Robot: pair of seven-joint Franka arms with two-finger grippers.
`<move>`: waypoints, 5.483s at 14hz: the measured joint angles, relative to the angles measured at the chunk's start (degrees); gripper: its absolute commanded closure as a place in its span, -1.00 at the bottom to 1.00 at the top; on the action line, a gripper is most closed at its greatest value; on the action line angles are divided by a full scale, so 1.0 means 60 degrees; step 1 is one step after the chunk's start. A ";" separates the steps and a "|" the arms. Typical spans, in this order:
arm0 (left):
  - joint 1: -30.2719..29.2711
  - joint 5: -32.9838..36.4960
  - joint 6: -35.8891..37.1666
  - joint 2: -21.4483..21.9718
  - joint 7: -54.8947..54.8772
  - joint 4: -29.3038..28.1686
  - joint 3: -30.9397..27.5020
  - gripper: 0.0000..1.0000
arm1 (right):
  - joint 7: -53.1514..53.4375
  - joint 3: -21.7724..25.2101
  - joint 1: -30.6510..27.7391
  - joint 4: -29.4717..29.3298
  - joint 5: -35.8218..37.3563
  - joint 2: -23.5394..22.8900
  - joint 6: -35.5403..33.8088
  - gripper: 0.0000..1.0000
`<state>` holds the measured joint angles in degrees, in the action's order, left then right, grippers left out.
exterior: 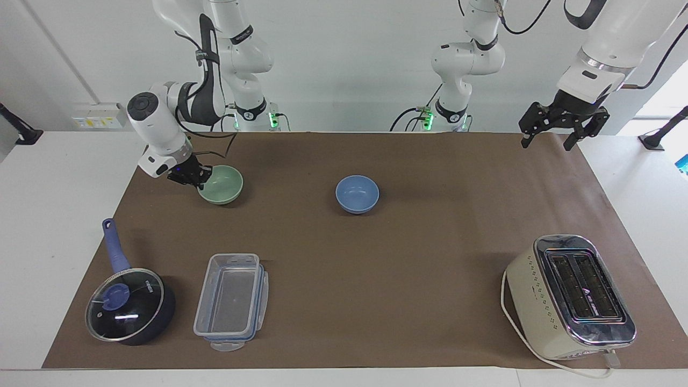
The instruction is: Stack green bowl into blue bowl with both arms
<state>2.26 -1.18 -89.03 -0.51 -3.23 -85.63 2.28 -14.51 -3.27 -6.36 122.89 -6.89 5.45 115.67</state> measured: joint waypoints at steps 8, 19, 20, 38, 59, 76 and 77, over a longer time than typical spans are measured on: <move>0.0000 0.0000 0.0000 0.0000 0.0000 0.0000 0.0000 -1.00 | 0.3888 -0.2618 0.0485 -0.1041 -0.0497 -0.0603 0.0148 1.00; 0.0000 0.0000 0.0000 0.0000 0.0000 0.0000 0.0000 -1.00 | 0.7084 -0.2697 0.3042 -0.1435 -0.0437 -0.2528 0.1780 1.00; 0.0000 0.0000 0.0000 0.0000 0.0000 0.0000 0.0000 -1.00 | 0.7084 -0.2700 0.3063 -0.1400 -0.0435 -0.2536 0.1782 1.00; -0.0002 0.0000 0.0000 0.0000 0.0000 0.0000 0.0000 -1.00 | 0.7083 -0.2653 0.3409 -0.0423 -0.0372 -0.2544 0.2716 -1.00; -0.0002 0.0000 0.0000 0.0000 0.0000 0.0000 0.0000 -1.00 | 0.7069 -0.2366 0.0854 -0.4363 0.1837 -0.0304 -0.2742 -1.00; -0.0002 0.0000 0.0000 0.0000 0.0000 0.0000 0.0000 -1.00 | 0.3948 0.0876 0.0886 -0.4811 0.1060 0.0523 -0.5047 -1.00; -0.0002 0.0000 0.0000 0.0000 0.0000 0.0000 0.0000 -1.00 | 0.3944 0.0863 0.0892 -0.4769 0.1058 0.0564 -0.5062 -1.00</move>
<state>2.25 -1.18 -89.03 -0.51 -3.23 -85.63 2.28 9.16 1.91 -1.01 94.27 -0.54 8.84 85.30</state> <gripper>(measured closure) 0.000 0.000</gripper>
